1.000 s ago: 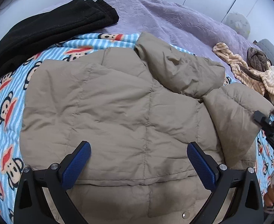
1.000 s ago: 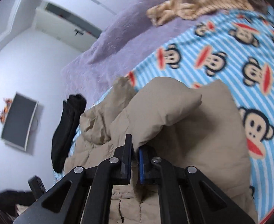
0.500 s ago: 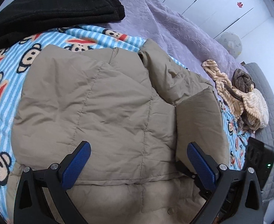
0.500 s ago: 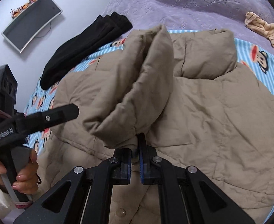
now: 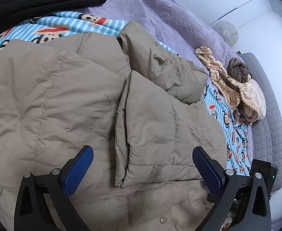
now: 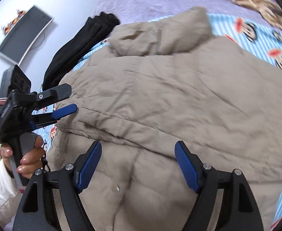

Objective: Fold large clothes

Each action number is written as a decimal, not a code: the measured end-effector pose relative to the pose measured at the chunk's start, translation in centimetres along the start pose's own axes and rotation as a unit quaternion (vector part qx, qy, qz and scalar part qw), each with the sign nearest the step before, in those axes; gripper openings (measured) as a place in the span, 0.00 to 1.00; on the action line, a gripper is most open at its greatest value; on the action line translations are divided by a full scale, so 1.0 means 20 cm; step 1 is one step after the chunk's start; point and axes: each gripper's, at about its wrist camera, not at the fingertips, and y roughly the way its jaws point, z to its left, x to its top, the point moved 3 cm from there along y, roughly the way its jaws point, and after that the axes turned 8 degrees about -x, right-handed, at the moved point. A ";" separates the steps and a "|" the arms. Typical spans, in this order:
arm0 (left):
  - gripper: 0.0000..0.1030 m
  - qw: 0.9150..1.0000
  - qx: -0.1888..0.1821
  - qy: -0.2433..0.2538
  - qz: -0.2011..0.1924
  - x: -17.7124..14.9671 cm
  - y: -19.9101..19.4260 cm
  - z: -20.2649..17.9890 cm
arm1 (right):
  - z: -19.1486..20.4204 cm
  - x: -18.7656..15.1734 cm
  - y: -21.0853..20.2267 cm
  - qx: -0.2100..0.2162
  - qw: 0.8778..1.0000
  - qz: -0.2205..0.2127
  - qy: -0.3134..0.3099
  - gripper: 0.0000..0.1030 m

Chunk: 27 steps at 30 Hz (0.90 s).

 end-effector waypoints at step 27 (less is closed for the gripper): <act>0.14 0.990 0.133 0.048 -0.011 -0.08 0.01 0.08 | -0.92 -0.05 -0.13 -0.198 0.977 -0.024 0.071 0.06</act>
